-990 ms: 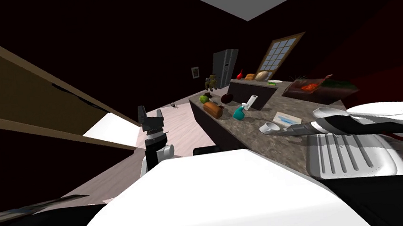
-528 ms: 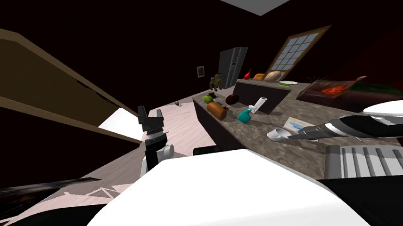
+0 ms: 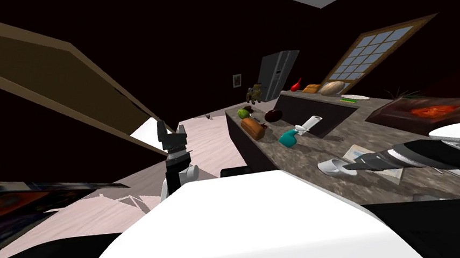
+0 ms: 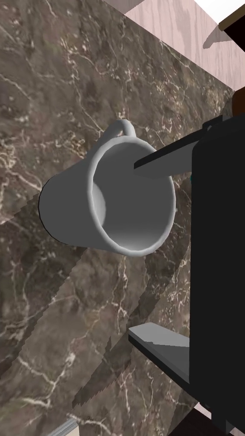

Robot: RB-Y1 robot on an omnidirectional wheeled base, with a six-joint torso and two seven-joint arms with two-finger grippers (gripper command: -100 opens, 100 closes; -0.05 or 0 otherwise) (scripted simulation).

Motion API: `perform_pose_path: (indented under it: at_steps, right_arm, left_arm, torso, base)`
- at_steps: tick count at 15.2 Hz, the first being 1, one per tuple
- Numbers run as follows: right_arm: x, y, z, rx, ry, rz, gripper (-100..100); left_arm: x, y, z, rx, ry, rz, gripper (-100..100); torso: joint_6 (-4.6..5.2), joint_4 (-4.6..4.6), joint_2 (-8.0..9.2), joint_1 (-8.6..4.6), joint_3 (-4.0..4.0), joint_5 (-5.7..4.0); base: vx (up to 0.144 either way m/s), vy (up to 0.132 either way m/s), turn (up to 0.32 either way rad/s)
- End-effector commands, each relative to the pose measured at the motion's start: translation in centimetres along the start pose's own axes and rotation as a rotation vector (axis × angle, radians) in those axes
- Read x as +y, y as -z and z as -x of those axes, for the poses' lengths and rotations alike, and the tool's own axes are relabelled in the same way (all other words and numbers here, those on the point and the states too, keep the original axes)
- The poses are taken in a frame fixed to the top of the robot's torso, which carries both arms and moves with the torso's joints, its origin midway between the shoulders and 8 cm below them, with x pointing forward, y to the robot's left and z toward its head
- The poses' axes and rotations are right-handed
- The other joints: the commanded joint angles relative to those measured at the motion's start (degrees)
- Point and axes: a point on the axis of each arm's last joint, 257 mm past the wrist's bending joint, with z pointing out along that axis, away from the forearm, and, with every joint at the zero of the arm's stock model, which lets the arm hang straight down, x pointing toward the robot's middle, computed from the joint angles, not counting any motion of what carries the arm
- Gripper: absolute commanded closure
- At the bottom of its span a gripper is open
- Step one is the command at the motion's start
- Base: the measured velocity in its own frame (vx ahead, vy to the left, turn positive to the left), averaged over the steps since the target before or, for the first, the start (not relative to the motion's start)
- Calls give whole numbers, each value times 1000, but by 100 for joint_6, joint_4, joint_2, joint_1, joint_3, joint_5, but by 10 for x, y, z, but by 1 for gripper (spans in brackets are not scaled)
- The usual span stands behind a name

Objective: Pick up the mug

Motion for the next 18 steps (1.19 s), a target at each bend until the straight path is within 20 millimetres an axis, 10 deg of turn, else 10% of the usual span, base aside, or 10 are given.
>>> perform_pose_path:
  at_steps: [1,16,17,18]
  right_arm:
    - [1,-6,-15,33,-12,9,-100]
    - [-5,-34,-74,55,-64,22,-100]
    - [-5,-35,-75,56,-63,23,100]
    - [-5,-35,-75,56,-63,23,100]
  left_arm:
    - [0,0,0,0,0,0,0]
    - [0,0,0,0,0,0,0]
    - [0,0,0,0,0,0,0]
    - [0,0,0,0,0,0,0]
  torso:
    - [0,0,0,0,0,0]
    - [1,4,16,21,10,6]
    - [2,4,17,19,10,7]
    - [2,5,18,17,11,6]
  base:
    - [5,5,83]
    - [17,12,85]
    - [0,0,0]
    - [0,0,0]
